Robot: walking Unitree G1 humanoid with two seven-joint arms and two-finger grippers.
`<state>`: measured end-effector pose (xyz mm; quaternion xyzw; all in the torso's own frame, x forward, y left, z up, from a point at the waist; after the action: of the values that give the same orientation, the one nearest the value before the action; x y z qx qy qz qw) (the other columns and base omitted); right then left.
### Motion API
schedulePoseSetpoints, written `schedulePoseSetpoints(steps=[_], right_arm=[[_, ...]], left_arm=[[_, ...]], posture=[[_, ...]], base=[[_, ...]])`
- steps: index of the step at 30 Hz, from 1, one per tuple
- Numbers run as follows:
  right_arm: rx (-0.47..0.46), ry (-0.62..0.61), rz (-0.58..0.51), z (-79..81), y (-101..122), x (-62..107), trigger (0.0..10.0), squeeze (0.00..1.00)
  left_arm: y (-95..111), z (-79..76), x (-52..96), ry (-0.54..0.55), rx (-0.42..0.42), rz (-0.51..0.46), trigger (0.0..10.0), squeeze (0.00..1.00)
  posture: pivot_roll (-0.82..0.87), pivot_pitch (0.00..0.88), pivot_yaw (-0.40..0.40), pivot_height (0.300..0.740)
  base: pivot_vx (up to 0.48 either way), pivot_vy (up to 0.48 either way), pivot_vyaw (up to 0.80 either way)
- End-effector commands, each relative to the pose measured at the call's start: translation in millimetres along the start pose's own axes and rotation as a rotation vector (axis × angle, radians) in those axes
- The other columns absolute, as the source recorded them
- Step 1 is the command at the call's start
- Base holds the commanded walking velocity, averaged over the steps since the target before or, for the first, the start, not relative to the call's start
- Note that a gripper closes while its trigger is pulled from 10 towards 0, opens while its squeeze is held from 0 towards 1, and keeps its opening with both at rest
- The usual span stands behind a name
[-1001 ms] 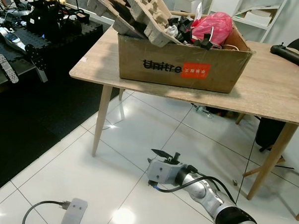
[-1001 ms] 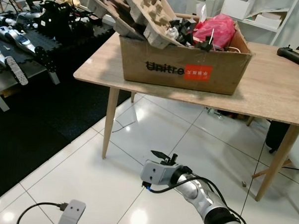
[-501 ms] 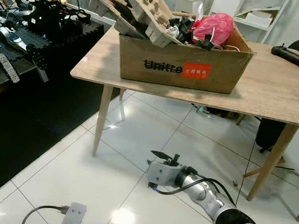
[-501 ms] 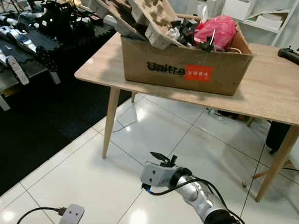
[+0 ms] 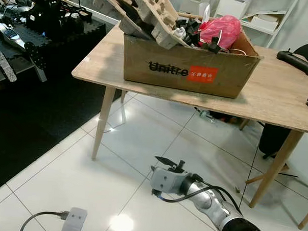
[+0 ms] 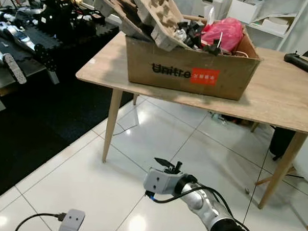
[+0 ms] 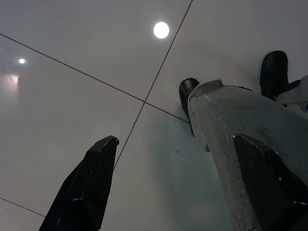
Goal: Picking trash to rubbish bin
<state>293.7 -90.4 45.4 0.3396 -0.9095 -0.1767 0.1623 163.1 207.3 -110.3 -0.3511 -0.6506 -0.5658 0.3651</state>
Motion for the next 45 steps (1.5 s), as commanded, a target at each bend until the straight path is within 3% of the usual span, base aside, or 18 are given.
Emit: schedulePoseSetpoints(steps=[1,5,6,10,11,12,15,16,18,19,21,24,25,26,31,35,40,45], right_arm=[[0.039,0.042,-0.007,10.5,3.2,1.4,10.0,0.0],[0.003,0.029,0.024,13.7,0.9,-0.1,10.0,0.0],[-0.015,0.0,0.09,20.7,-6.5,2.6,10.0,0.02],[-0.043,0.049,0.098,41.0,-6.1,5.3,10.0,0.04],[-0.091,0.058,0.115,45.9,-8.2,6.6,10.0,0.13],[-0.15,0.067,0.161,50.1,-14.2,8.4,10.0,0.14],[-0.435,-0.048,0.329,44.9,-38.5,14.8,10.0,0.0],[-0.435,-0.048,0.329,44.9,-38.5,14.8,10.0,0.0],[-0.56,-0.153,0.417,30.7,-57.5,21.2,10.0,0.0],[-0.56,-0.153,0.417,30.7,-57.5,21.2,10.0,0.0],[-0.662,-0.181,0.469,27.0,-68.9,26.2,10.0,0.0],[-0.882,-0.149,0.664,46.4,-90.9,46.4,10.0,0.0],[-0.882,-0.149,0.664,46.4,-90.9,46.4,10.0,0.0],[-0.983,-0.132,0.791,65.1,-98.9,63.5,10.0,0.0],[-1.033,-0.134,0.896,81.3,-103.5,80.7,10.0,0.0],[-1.271,-0.176,1.02,108.9,-106.1,111.6,10.0,0.0],[-1.378,-0.189,1.089,129.3,-101.6,129.6,10.0,0.0],[-1.394,-0.164,1.155,139.0,-101.6,144.1,10.0,0.0]], left_arm=[[-12.0,5.3,2.5,0.008,0.005,0.038,10.0,0.0],[-11.1,7.8,3.0,0.011,0.003,0.037,10.0,0.0],[-9.8,6.7,2.6,0.007,0.004,0.033,10.0,0.0],[-8.1,2.2,1.4,-0.001,0.012,0.024,10.0,0.0],[-8.0,0.9,1.1,-0.002,0.019,0.021,10.0,0.0],[-7.9,-0.2,0.8,-0.003,0.024,0.018,10.0,0.0],[-8.8,-3.6,0.2,-0.003,0.056,0.01,10.0,0.0],[-8.8,-3.6,0.2,-0.003,0.056,0.01,10.0,0.0],[-10.7,-5.8,-0.1,0.003,0.082,0.006,10.0,0.0],[-10.7,-5.8,-0.1,0.003,0.082,0.006,10.0,0.0],[-12.5,-6.4,-0.1,0.012,0.105,0.004,10.0,0.0],[-7.4,-10.3,-1.5,0.007,0.126,-0.016,10.0,0.0],[-7.4,-10.3,-1.5,0.007,0.126,-0.016,10.0,0.0],[-4.6,-11.8,-2.1,0.004,0.128,-0.024,10.0,0.0],[-3.6,-13.2,-2.4,-0.003,0.12,-0.026,10.0,0.0],[-7.5,-15.8,-2.2,-0.018,0.1,-0.012,10.0,0.0],[-14.8,-15.7,-1.2,-0.039,0.045,0.025,10.0,0.0],[-10.6,-20.7,-2.7,-0.049,0.046,0.019,10.0,0.0]], posture=[[0.02,0.118,-0.037,0.74],[0.01,0.12,-0.031,0.74],[0.02,0.121,-0.038,0.74],[0.03,0.121,-0.058,0.74],[0.04,0.123,-0.065,0.74],[0.04,0.121,-0.07,0.74],[0.07,0.107,-0.087,0.74],[0.07,0.107,-0.087,0.74],[0.08,0.096,-0.119,0.74],[0.08,0.096,-0.119,0.74],[0.1,0.085,-0.134,0.74],[0.13,0.081,-0.151,0.74],[0.13,0.081,-0.151,0.74],[0.13,0.085,-0.151,0.74],[0.13,0.09,-0.148,0.74],[0.1,0.104,-0.115,0.74],[0.06,0.11,-0.096,0.74],[0.07,0.107,-0.102,0.74]], base=[[0.0,0.0,0.0],[0.0,0.0,0.0],[0.0,0.0,0.0],[0.0,0.0,0.0],[0.0,0.0,0.0],[0.0,0.0,0.0],[0.0,0.0,0.0],[0.0,0.0,0.0],[0.0,0.0,0.0],[0.0,0.0,0.0],[0.0,0.0,0.0],[0.0,0.0,0.0],[0.0,0.0,0.0],[0.0,0.0,0.0],[0.0,0.0,0.0],[0.0,0.0,0.0],[0.0,0.0,0.0],[0.0,0.0,0.0]])
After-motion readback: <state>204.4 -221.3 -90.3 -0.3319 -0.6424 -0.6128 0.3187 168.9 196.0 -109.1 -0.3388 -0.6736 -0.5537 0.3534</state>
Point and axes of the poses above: a point about 5 cm out from each wrist's last joint towards the gripper, its own x axis pointing back from the gripper into the wrist, its own y axis along the axis of the wrist's last joint, z = x × y, the point moved 2 cm from there along -x, pointing out of the wrist towards the gripper, and after that the axes turned 15 degrees about x, right-handed, at the moved point
